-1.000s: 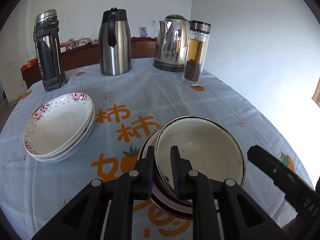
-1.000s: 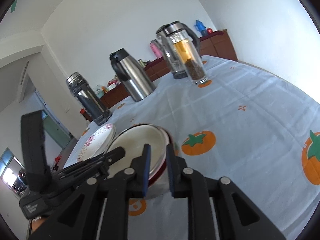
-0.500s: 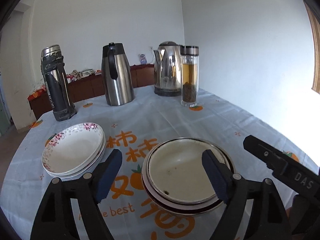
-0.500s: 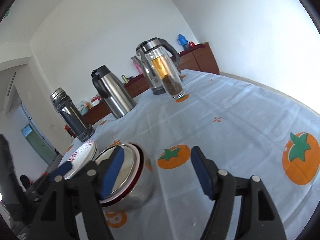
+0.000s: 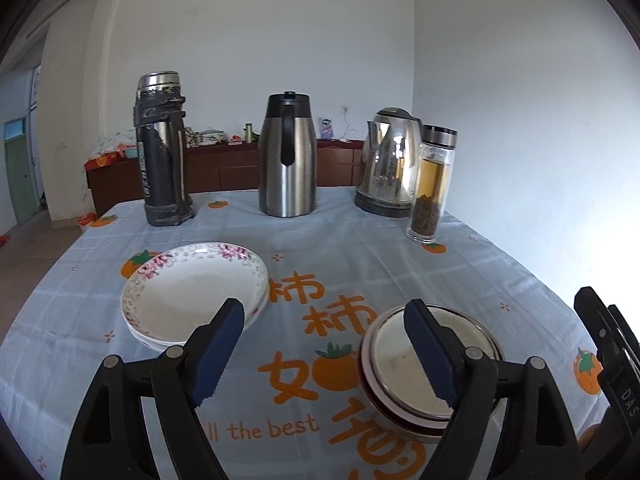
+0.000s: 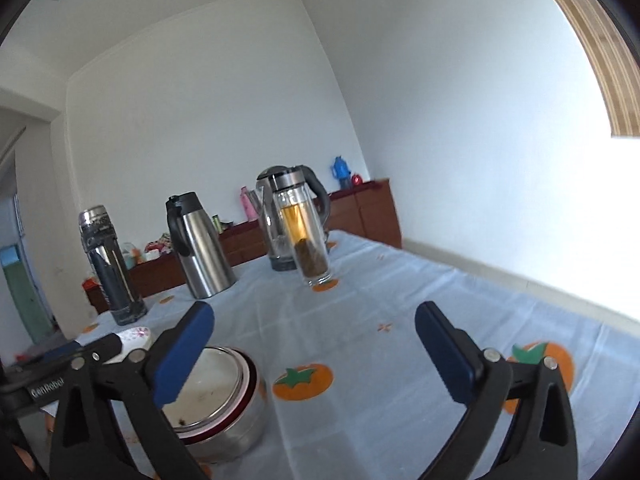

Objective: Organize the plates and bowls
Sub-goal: 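Move the left gripper back toward the rim of the nested bowls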

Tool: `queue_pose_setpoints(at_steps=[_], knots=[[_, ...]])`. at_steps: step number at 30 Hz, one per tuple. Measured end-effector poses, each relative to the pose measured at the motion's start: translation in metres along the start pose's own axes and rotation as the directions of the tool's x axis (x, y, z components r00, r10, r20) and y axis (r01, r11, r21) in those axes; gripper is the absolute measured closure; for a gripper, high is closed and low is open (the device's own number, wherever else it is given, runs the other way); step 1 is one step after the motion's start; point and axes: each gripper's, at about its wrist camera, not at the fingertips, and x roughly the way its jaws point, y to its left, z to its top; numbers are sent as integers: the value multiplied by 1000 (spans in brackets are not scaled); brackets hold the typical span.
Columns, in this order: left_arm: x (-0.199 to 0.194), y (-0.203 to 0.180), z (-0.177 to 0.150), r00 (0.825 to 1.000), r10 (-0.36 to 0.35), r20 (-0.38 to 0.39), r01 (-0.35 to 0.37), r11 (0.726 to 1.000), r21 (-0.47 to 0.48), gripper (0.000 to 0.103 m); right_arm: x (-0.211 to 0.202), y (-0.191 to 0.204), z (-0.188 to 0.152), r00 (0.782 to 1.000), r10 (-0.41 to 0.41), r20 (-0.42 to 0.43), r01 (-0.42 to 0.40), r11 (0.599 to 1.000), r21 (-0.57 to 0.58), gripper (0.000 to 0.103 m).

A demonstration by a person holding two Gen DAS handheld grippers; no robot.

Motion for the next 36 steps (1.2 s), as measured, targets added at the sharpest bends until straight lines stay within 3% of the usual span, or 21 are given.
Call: queue_pose_setpoints(at_steps=[5,10,14,25,29,36], knots=[[5,3,-4,1000,5,-8,-5,1000,-5,19,0,5,-2,999,-35,-2,35,999,-39,0],[4,2,-7,1000,10,20,-10,1000,7,19,-8,2,-1,996,-67,51,68,997,-22,0],[2,9,-11,997,-45,67,48,998,-39,19,-4,2,-1,998,-48,26,49,998,-25,0],[6,13,-10,999,15,33,-14,1000,-28,19,-7,3,-1,998,-54,31,55,998,-35,0],[3,11,-8,997,51,60,-52,999,16,19,-6,2,-1,999,-46,24,47,998,-32,0],[14,25,-9,1000,13,-5,-14,998,-59,19,5,6,-4,999,-15,-45,14,999,-29,0]])
